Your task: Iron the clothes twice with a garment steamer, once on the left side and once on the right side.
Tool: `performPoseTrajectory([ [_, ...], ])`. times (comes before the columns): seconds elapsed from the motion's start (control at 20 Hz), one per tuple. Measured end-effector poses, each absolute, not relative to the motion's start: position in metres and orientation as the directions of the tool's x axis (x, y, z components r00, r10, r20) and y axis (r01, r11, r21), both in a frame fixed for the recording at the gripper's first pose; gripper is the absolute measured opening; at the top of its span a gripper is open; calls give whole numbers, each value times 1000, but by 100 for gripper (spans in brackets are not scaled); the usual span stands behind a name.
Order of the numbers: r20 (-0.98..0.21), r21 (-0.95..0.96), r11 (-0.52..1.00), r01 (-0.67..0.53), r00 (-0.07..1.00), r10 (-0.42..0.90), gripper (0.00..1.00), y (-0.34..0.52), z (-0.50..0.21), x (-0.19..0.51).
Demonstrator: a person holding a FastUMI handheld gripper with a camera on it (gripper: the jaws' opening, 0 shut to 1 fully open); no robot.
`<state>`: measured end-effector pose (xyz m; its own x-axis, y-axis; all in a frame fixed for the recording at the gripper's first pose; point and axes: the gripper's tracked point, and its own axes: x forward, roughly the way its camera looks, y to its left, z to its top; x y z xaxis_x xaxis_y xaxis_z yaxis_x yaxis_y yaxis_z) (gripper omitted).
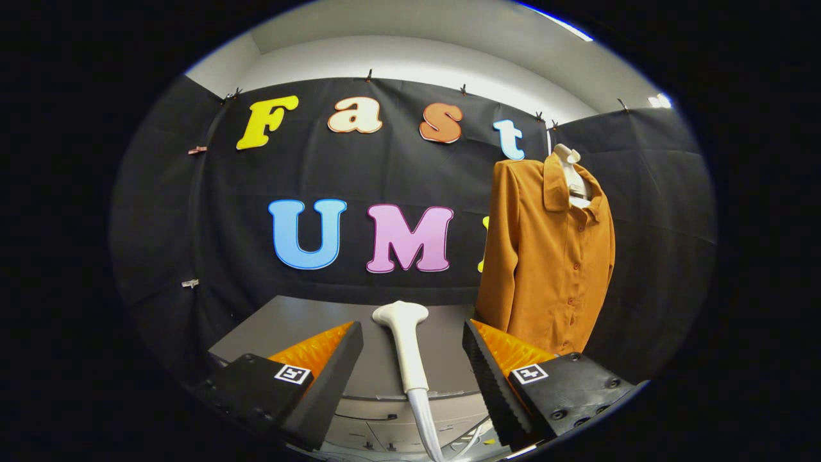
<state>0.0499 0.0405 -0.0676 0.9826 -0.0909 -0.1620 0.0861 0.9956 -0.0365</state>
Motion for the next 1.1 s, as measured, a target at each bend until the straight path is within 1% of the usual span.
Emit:
performPoseTrajectory([
  [0.2,-231,-48,997,60,971,-70,98,38,-96,86],
  [0.65,-459,-29,1000,-9,888,-6,98,34,-185,163],
  [1.05,-576,-15,1000,-14,818,3,98,37,-218,185],
  [1.1,-585,-11,1000,-14,811,5,95,38,-221,186],
])
